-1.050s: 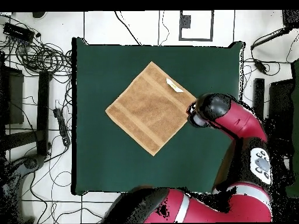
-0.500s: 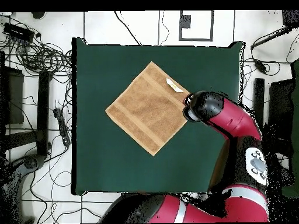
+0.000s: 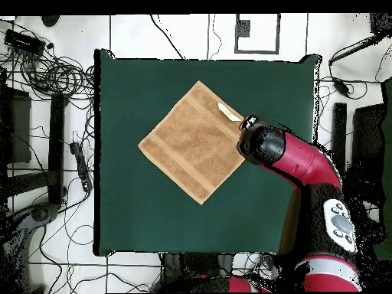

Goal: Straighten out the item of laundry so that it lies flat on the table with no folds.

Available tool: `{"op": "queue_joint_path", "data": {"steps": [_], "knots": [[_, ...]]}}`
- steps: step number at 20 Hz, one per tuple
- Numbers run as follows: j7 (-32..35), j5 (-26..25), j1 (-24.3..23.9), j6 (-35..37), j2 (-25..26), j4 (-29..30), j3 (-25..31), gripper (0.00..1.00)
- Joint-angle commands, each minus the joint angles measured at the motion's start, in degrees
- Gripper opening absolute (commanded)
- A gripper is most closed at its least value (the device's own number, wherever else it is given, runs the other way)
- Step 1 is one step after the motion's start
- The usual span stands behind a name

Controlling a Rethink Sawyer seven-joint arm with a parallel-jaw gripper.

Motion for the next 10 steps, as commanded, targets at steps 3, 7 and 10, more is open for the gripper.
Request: {"op": "queue_joint_path", "data": {"steps": [3, 7, 10], "knots": [[-5.37, -6.49, -2.98, 3.67, -6.18, 8.25, 11.25, 1.00], [-4.54, -7.98, -3.87, 5.59, -6.16, 6.63, 12.29, 1.00], [-3.91, -8.42, -4.16, 7.79, -5.75, 5.49, 12.66, 1.00]]}}
